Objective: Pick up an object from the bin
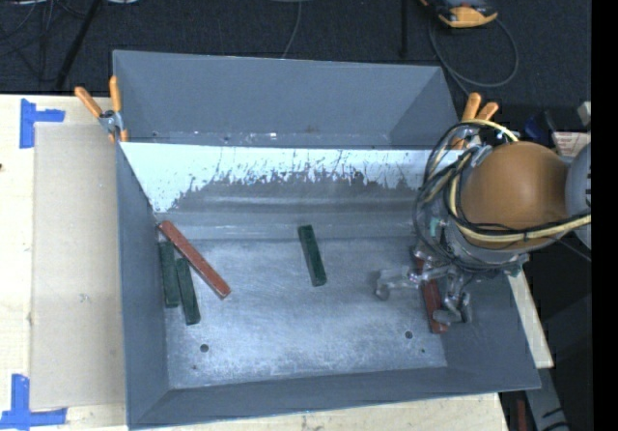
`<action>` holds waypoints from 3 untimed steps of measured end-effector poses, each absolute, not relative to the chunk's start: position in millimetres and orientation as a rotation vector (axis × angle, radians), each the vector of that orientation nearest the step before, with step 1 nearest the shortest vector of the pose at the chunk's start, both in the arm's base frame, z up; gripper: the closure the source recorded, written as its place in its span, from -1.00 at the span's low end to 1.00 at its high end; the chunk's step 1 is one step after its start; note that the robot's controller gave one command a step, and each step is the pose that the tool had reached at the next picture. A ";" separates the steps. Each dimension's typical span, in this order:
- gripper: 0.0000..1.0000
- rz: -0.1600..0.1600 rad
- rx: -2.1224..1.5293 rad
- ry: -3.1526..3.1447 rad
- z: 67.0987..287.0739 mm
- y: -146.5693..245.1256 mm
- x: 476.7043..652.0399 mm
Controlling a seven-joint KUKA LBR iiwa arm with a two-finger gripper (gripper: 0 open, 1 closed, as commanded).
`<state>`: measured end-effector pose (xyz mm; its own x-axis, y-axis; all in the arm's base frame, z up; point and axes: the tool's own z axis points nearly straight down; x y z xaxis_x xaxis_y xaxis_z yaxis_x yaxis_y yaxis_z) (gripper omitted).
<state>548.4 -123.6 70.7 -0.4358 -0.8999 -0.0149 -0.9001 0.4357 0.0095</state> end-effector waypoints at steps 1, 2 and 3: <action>-1.00 0.011 -1.880 2.485 73.8 -119.1 549.8; -1.00 -0.008 -1.830 2.546 241.6 -145.9 561.5; -1.00 0.007 -2.208 2.222 82.5 -133.4 558.9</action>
Offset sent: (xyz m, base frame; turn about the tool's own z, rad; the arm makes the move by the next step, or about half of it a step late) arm 0.0159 -0.0251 -0.0007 -0.5824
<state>558.9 -133.4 82.5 -0.0065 -0.9999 -0.0099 -1.0000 0.0065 -0.0035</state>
